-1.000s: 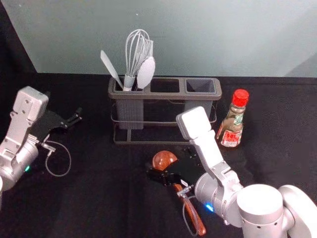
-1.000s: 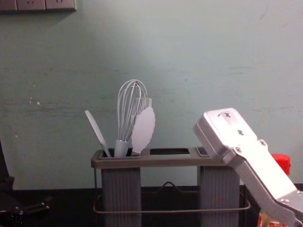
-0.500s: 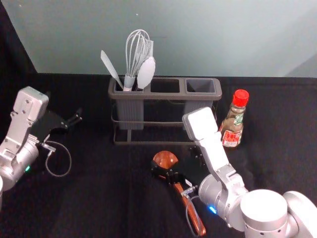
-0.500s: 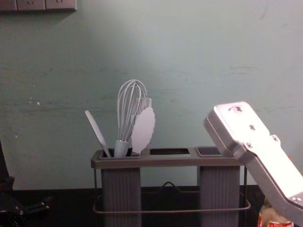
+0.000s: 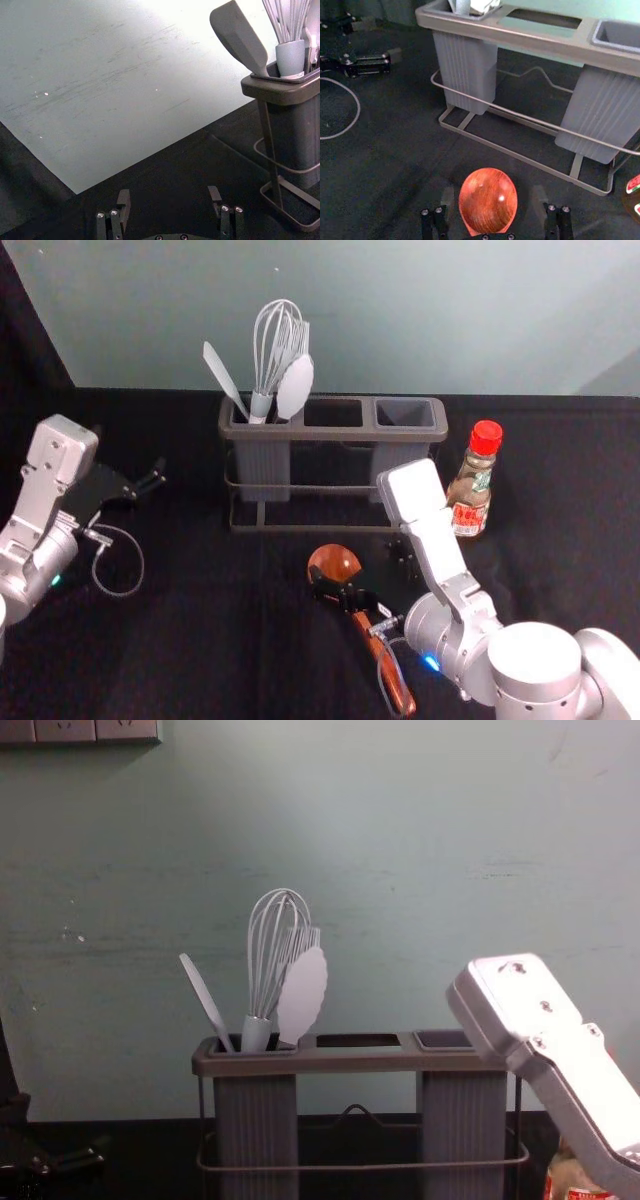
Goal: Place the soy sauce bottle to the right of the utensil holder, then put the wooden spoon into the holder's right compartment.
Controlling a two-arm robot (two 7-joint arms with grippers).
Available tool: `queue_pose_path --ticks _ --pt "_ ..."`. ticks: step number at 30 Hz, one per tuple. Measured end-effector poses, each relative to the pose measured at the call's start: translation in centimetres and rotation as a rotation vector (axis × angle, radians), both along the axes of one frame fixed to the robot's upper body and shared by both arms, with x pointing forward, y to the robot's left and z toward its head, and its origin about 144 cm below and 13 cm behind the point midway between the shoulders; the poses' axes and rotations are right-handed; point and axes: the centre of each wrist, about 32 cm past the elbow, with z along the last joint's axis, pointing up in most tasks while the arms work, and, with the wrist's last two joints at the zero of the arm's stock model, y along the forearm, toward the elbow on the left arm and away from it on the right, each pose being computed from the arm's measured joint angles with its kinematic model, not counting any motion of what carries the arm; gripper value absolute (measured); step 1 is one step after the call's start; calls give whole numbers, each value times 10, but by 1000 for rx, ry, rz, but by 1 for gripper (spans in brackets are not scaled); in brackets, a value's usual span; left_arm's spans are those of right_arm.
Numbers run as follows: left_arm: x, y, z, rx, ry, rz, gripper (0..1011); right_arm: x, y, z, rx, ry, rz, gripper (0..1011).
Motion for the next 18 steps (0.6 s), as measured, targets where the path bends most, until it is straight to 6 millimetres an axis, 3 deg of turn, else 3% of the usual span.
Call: queue_pose_path --ticks 18 --pt "0 0 0 0 0 0 1011 16 1 2 -47 74 57 1002"
